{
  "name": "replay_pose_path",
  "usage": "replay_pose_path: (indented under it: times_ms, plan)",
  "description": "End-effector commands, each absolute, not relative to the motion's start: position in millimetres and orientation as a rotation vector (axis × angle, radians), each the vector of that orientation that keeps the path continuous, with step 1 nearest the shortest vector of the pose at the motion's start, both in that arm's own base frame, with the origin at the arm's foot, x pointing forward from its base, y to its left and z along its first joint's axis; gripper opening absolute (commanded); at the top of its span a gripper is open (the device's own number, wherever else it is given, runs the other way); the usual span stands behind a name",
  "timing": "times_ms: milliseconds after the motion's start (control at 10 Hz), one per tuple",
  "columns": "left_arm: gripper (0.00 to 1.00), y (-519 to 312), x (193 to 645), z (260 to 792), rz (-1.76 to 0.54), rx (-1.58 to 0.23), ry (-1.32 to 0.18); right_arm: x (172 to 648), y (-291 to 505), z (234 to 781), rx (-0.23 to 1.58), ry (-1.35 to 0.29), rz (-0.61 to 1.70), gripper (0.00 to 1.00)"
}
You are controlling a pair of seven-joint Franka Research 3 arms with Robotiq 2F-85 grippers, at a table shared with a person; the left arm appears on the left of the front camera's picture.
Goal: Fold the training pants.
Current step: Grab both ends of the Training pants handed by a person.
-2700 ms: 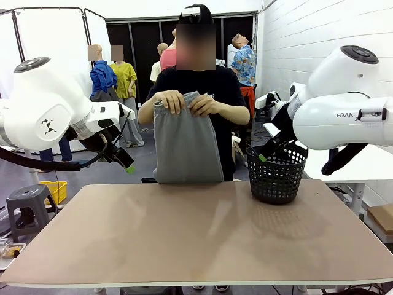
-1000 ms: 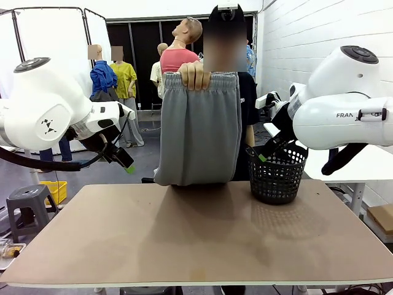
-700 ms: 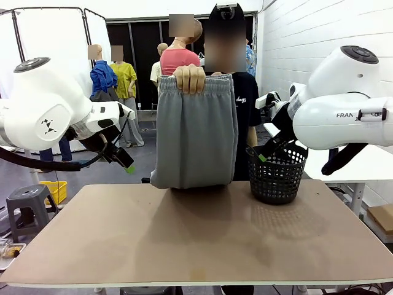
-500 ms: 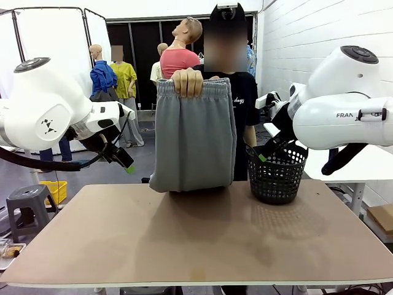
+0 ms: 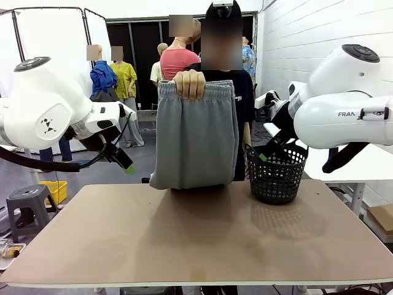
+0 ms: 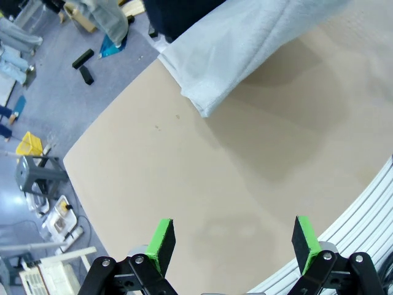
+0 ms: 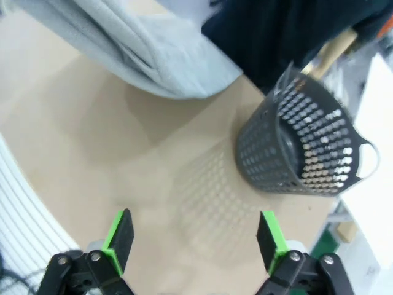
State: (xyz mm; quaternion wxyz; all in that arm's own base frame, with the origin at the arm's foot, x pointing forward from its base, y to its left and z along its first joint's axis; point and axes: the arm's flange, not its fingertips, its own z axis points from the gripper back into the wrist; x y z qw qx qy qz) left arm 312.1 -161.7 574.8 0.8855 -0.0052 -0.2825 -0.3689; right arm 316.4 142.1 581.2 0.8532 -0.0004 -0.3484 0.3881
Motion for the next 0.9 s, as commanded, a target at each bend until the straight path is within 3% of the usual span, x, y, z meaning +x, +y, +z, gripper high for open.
replay_pose_path:
  times_ms: [0,400,800]
  plan:
    - [1.0,-149,315,589,-0.979,0.032,-0.574,324,130,590,-0.051,-0.717,1.06,1.0]
    - [1.0,-135,336,598,-1.275,0.044,-0.423,346,117,603,-0.105,-0.592,1.341,1.0]
    - [1.0,-133,359,585,-1.537,-0.064,-0.306,363,114,592,-0.184,-0.565,1.36,1.0]
